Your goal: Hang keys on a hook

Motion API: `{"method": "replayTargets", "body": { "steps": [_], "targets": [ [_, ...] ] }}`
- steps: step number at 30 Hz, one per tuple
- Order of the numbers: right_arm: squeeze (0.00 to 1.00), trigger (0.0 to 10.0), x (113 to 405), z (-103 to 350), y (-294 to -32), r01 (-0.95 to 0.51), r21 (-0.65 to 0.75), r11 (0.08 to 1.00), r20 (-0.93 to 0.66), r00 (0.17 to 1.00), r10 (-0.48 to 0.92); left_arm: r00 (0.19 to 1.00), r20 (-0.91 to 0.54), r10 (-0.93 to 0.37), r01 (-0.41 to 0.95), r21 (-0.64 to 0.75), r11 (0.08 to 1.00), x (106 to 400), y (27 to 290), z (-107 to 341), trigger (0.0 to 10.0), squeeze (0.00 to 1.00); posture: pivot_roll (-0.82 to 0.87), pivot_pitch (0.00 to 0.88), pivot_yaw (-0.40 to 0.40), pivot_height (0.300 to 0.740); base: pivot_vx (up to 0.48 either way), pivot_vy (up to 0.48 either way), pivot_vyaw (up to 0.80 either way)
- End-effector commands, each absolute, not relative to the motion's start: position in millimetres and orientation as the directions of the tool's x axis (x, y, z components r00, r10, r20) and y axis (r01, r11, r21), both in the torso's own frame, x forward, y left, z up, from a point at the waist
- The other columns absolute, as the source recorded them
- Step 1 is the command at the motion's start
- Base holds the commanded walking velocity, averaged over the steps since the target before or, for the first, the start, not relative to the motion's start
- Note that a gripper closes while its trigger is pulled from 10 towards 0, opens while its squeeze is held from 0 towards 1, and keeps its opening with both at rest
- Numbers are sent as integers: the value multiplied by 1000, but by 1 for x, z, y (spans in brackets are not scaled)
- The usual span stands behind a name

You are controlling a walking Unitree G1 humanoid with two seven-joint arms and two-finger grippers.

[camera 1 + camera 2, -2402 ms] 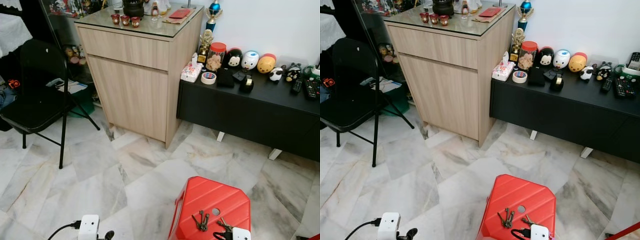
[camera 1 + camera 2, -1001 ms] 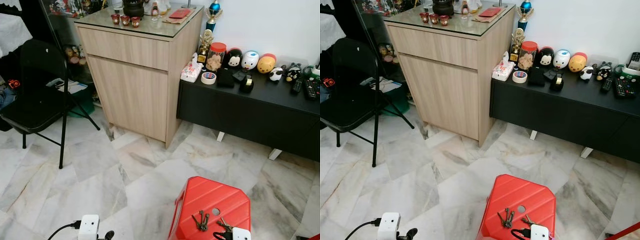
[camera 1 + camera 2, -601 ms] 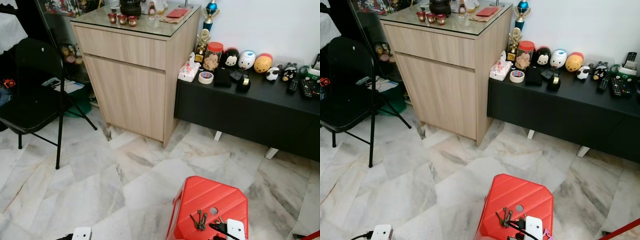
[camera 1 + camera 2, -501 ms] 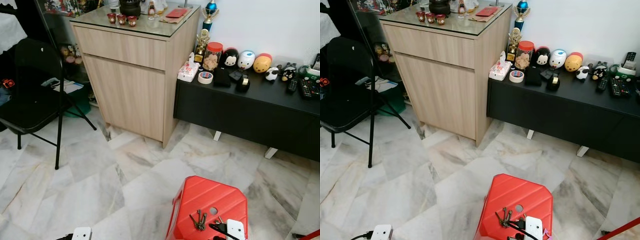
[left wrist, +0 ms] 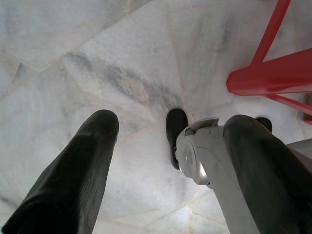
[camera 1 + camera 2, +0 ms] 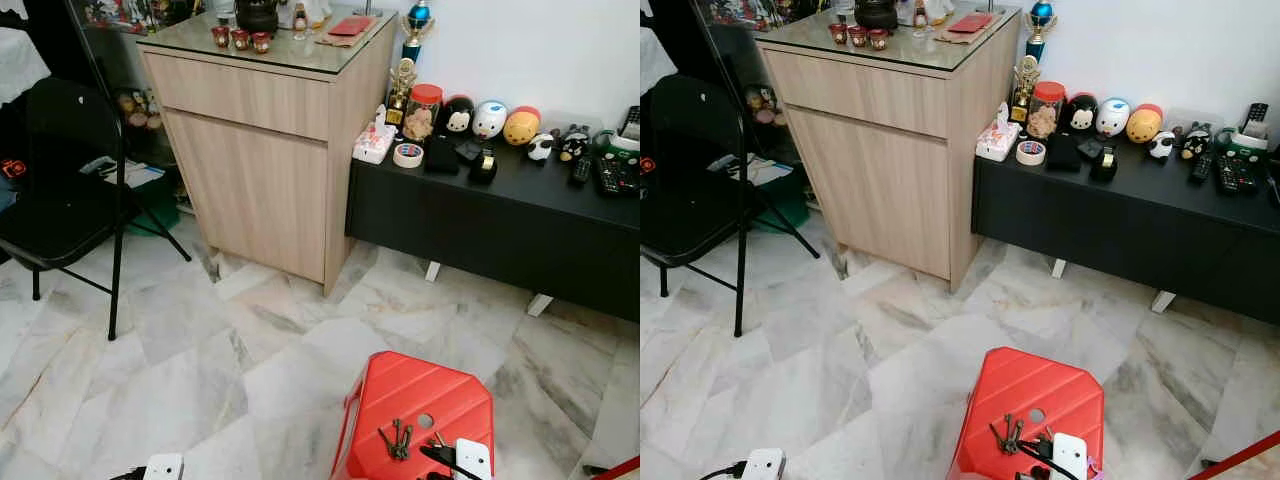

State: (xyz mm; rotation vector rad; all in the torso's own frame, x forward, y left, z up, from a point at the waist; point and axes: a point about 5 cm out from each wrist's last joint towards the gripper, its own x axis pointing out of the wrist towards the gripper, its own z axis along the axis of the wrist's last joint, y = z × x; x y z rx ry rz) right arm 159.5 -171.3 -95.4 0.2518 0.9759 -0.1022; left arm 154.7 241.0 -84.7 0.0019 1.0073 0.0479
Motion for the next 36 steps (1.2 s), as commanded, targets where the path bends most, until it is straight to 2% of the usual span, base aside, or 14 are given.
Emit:
{"method": "replayTargets", "body": {
  "steps": [1, 31, 36],
  "targets": [
    [0, 10000, 158, -96, -171, 196, 149, 969, -837, 547, 18, 502, -864, 42, -40, 25, 999, 148, 241, -88, 10000, 0, 15, 0, -28, 740, 0, 0, 0],
    [0, 10000, 158, -96, -172, 219, 151, 964, -835, 551, 5, 499, -865, 45, -53, 21, 998, 147, 237, -89, 10000, 0, 14, 0, -32, 740, 0, 0, 0],
    [0, 10000, 158, -96, -172, 217, 151, 965, -835, 550, 7, 500, -865, 47, -58, 21, 998, 147, 238, -89, 10000, 0, 15, 0, -32, 740, -269, 0, 0]
  ]
}}
